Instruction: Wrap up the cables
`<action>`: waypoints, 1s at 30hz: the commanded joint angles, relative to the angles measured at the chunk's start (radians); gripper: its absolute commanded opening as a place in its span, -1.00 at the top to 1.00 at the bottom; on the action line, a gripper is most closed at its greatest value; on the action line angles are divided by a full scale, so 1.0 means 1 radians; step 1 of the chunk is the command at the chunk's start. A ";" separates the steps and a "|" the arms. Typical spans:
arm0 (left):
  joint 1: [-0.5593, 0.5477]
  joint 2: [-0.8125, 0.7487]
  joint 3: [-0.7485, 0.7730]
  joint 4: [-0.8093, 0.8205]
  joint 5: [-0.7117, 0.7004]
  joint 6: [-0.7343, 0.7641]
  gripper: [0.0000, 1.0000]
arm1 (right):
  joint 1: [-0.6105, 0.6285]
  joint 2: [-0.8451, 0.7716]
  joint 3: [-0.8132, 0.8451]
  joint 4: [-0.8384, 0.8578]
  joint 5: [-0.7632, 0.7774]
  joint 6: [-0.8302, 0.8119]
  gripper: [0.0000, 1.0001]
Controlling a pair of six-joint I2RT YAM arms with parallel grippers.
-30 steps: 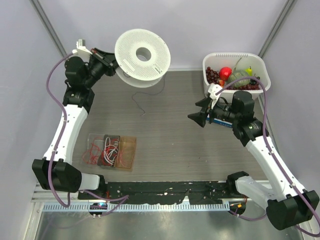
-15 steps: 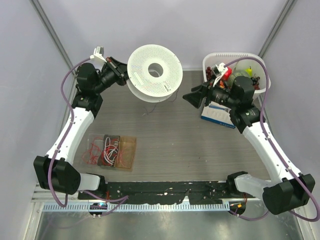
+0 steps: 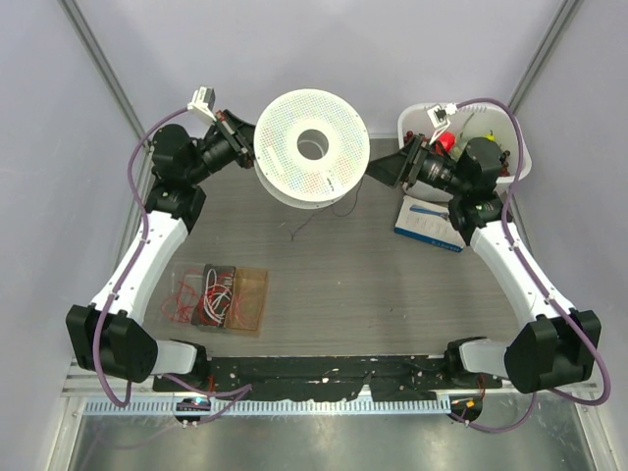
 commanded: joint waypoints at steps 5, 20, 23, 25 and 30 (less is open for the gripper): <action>-0.027 -0.011 0.056 0.107 0.029 -0.034 1.00 | 0.019 0.014 0.073 0.168 -0.108 0.117 -0.50; -0.041 0.025 0.081 0.075 0.004 -0.030 1.00 | 0.085 0.056 0.068 0.271 -0.111 0.306 0.58; -0.041 0.029 0.081 0.059 -0.014 -0.029 1.00 | 0.085 0.056 0.059 0.275 -0.094 0.367 0.98; -0.042 0.035 0.085 0.047 -0.023 -0.031 1.00 | 0.085 0.059 0.051 0.281 -0.080 0.410 0.99; -0.024 0.044 0.099 0.026 -0.042 -0.034 0.78 | 0.068 0.077 0.028 0.341 -0.043 0.532 0.99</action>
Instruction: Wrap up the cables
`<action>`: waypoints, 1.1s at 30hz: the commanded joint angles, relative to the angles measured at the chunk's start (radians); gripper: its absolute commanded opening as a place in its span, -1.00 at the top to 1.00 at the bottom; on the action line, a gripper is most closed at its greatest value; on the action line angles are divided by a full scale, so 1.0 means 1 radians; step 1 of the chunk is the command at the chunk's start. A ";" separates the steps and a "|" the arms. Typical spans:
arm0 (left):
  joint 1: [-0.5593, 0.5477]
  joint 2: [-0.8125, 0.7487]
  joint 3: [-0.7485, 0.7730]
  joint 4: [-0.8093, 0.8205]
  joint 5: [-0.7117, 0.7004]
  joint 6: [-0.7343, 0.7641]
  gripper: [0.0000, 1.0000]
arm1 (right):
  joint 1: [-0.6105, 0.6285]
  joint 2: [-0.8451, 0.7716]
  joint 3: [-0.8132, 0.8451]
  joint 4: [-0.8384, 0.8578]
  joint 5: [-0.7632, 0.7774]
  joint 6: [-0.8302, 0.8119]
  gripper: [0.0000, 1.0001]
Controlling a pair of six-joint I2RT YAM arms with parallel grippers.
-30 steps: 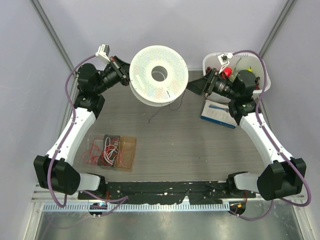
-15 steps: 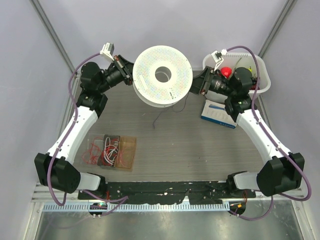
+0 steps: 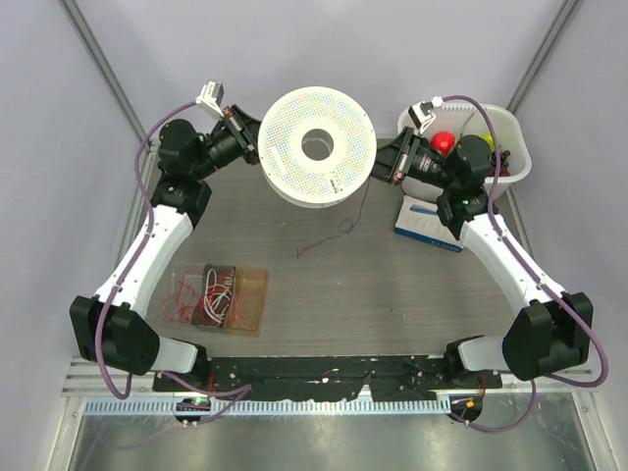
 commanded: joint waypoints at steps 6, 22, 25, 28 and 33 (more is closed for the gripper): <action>0.098 -0.012 0.043 -0.019 -0.071 -0.052 -0.03 | -0.022 0.021 0.019 0.138 0.041 0.117 0.99; 0.172 -0.085 -0.222 0.140 -0.008 -0.058 -0.57 | -0.079 0.038 0.051 0.123 0.098 0.235 0.99; 0.143 -0.078 -0.229 0.228 0.019 -0.084 -0.66 | -0.085 0.038 0.062 0.094 0.107 0.257 0.99; 0.099 -0.060 -0.216 0.266 0.030 -0.087 -0.69 | -0.085 0.040 0.067 0.079 0.119 0.271 0.99; 0.056 -0.006 -0.178 0.266 0.013 -0.100 -0.66 | -0.085 0.038 0.074 0.060 0.124 0.281 0.99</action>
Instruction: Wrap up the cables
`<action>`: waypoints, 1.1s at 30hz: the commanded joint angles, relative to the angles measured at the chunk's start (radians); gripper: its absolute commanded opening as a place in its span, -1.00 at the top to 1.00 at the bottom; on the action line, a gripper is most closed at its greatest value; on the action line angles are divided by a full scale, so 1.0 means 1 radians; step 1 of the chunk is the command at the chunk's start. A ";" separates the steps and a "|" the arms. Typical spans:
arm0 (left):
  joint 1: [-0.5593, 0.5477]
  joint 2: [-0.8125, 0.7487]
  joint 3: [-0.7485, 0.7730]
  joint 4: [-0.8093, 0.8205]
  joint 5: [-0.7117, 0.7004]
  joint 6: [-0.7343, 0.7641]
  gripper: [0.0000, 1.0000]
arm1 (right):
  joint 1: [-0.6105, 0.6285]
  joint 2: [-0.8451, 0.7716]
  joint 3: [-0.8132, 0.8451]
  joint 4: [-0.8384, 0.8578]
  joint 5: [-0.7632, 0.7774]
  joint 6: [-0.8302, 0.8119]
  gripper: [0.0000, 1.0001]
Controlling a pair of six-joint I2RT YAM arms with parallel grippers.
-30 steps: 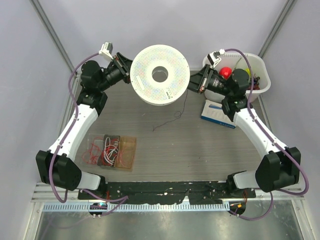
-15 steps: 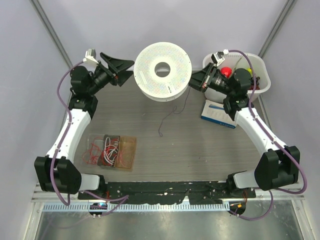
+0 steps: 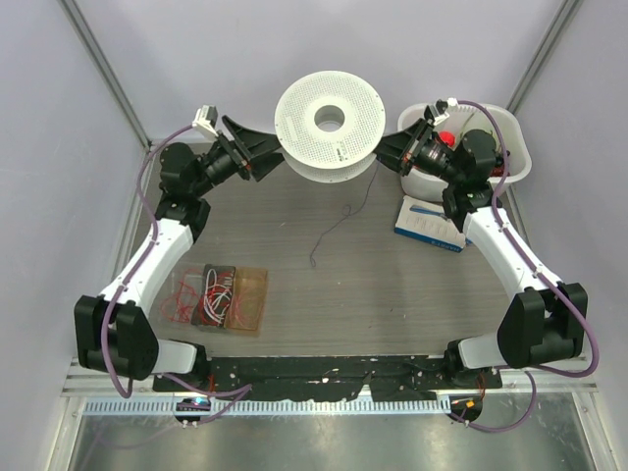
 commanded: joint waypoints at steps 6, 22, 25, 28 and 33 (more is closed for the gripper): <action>-0.038 0.067 0.100 0.144 0.027 -0.029 -0.54 | 0.000 -0.031 0.068 0.039 0.021 0.039 0.99; -0.069 0.093 0.121 0.118 0.012 -0.005 -0.31 | 0.023 -0.034 0.051 0.056 0.001 0.048 0.99; -0.070 0.101 0.118 0.110 0.006 -0.008 -0.21 | 0.026 -0.031 0.050 0.059 0.000 0.051 0.99; -0.072 0.107 0.114 0.113 0.007 -0.013 0.01 | 0.026 -0.029 0.048 0.064 -0.002 0.051 0.99; -0.073 0.109 0.097 0.124 0.010 -0.019 0.38 | 0.028 -0.023 0.048 0.070 -0.005 0.056 0.99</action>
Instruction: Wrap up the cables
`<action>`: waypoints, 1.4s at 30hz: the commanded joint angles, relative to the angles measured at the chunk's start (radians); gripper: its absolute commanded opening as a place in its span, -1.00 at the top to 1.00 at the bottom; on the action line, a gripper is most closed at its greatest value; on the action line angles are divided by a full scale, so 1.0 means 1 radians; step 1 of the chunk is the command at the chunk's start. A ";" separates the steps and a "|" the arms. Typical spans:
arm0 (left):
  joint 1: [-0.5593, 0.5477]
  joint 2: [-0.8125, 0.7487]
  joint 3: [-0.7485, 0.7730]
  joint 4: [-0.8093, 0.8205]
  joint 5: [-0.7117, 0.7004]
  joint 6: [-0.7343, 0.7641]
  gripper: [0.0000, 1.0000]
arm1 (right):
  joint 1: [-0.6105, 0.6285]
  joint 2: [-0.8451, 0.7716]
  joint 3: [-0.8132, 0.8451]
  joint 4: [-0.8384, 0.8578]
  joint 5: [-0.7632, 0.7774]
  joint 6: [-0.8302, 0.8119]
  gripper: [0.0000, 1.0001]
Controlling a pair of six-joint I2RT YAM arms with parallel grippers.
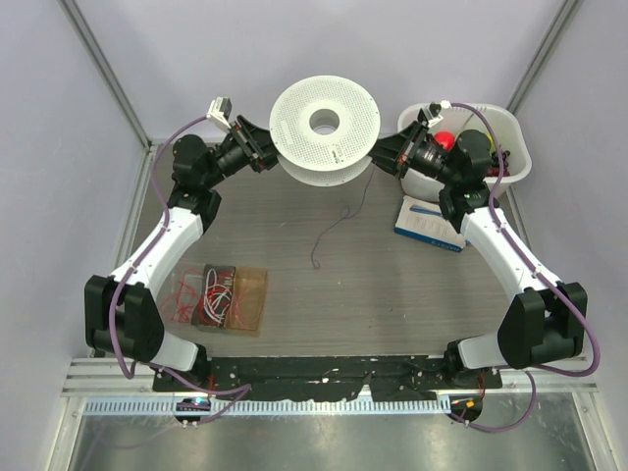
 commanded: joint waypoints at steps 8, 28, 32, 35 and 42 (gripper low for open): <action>-0.005 -0.017 0.003 0.046 -0.004 -0.006 1.00 | 0.005 -0.017 0.031 0.103 -0.010 0.030 0.99; 0.028 -0.086 0.178 -0.307 -0.184 0.029 1.00 | -0.046 -0.077 -0.080 -0.021 0.085 -0.413 -0.45; 0.047 -0.088 0.228 -0.399 -0.231 0.017 1.00 | -0.066 -0.121 -0.133 -0.100 0.120 -0.668 -0.47; 0.047 -0.092 0.239 -0.419 -0.273 0.031 1.00 | -0.067 -0.163 -0.170 -0.231 0.211 -1.055 -0.48; 0.047 -0.103 0.166 -0.393 -0.294 0.052 1.00 | 0.012 -0.146 -0.274 -0.556 0.278 -1.593 -0.46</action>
